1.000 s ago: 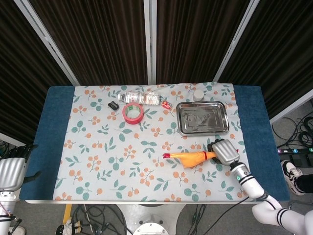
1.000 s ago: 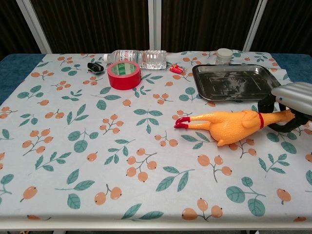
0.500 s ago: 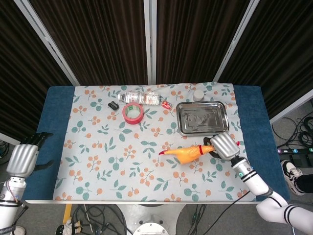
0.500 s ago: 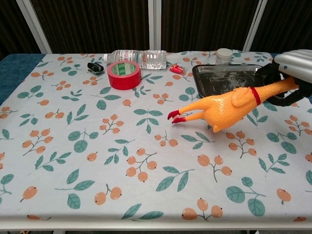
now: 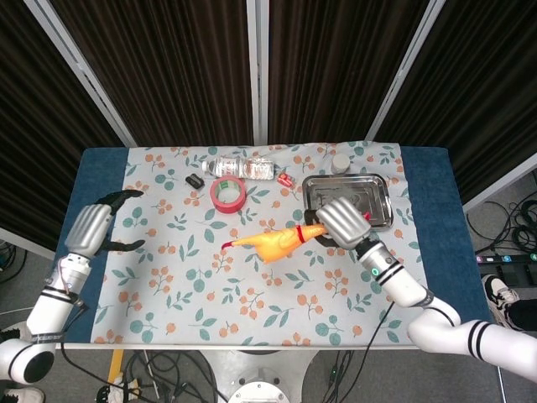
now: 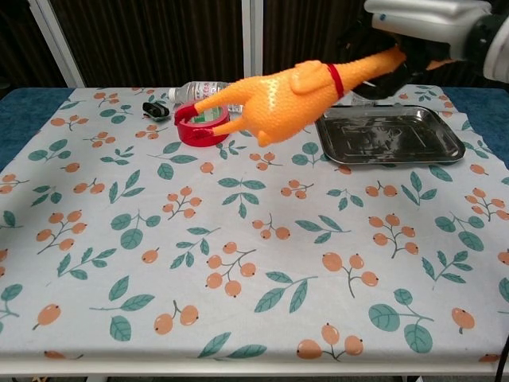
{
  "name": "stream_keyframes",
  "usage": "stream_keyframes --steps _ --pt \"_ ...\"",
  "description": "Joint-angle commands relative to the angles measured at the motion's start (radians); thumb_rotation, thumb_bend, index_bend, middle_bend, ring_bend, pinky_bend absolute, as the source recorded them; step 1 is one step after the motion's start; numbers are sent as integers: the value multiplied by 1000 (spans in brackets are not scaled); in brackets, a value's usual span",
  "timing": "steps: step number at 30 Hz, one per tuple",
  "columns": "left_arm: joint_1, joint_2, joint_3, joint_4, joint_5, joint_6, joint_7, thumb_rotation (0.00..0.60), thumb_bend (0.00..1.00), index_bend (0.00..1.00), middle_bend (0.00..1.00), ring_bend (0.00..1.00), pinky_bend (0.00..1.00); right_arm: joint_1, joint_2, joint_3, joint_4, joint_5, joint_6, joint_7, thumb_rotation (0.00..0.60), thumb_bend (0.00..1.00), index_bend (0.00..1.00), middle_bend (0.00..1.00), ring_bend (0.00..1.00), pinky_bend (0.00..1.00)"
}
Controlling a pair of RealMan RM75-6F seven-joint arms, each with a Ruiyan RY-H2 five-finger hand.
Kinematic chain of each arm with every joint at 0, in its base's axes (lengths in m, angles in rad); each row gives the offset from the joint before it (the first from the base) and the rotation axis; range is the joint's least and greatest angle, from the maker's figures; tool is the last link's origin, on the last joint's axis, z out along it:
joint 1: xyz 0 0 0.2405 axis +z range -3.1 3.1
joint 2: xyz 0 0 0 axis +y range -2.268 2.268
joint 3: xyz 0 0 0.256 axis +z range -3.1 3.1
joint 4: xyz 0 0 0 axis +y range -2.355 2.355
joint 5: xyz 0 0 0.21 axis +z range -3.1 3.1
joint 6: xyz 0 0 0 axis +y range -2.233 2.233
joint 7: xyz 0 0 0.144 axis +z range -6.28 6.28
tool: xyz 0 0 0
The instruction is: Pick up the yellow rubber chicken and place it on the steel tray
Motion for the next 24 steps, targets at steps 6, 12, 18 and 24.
stream_keyframes --steps 6,12,18,24 --pt "-109 15 -52 -114 -184 -129 32 600 0 217 291 248 306 205 -99 121 -41 356 -94 -282 600 682 942 749 678 881" --pt "-138 8 -50 -197 -282 -127 114 600 0 206 280 248 304 320 -188 146 -14 598 -30 -441 600 683 942 749 680 884" --pt "-178 -28 -41 -227 -366 -94 229 600 0 206 277 248 304 410 -247 166 -7 775 53 -550 600 682 942 749 681 885" --pt "-210 -73 -48 -251 -442 -52 292 600 0 206 271 248 304 478 -284 173 1 871 100 -618 600 682 942 749 681 887"
